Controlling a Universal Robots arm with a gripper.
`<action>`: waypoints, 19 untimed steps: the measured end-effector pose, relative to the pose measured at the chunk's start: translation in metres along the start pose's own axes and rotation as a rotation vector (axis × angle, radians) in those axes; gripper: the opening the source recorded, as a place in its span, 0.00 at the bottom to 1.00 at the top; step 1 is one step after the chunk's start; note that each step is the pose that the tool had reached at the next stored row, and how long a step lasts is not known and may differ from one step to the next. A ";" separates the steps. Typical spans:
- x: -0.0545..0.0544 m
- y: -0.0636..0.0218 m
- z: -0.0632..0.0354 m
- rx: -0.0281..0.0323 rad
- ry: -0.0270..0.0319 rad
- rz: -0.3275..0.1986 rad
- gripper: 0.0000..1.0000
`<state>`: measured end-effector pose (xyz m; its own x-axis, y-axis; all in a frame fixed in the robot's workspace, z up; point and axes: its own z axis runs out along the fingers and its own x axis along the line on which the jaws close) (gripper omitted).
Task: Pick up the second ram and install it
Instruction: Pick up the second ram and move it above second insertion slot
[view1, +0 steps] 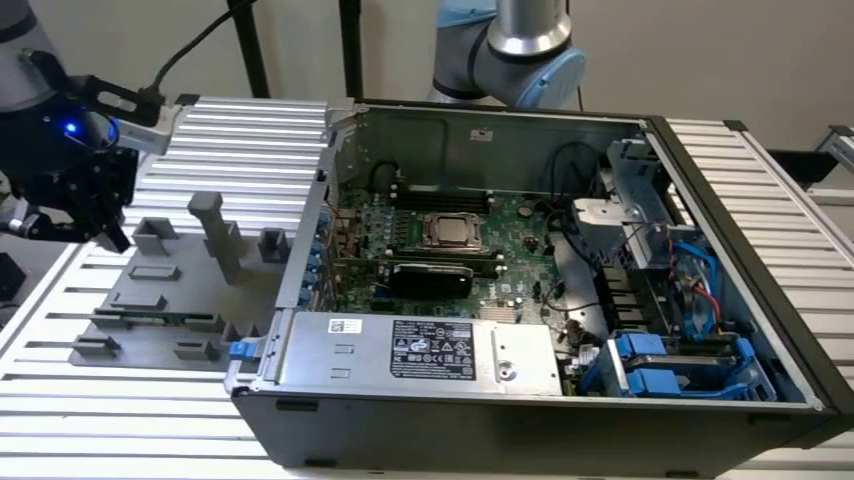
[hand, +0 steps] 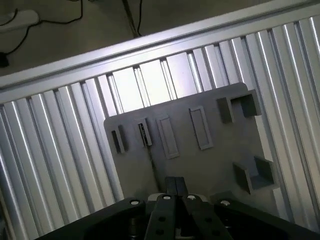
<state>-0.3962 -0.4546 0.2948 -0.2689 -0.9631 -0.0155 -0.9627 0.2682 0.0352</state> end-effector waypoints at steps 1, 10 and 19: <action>0.000 0.0000 0.0004 0.0005 0.0013 -0.011 0.00; 0.000 -0.0002 0.0050 0.0023 0.0115 -0.139 0.00; 0.001 -0.0022 0.0083 0.0025 0.0159 -0.190 1.00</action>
<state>-0.3945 -0.4558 0.2864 -0.0815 -0.9967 -0.0058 -0.9962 0.0813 0.0306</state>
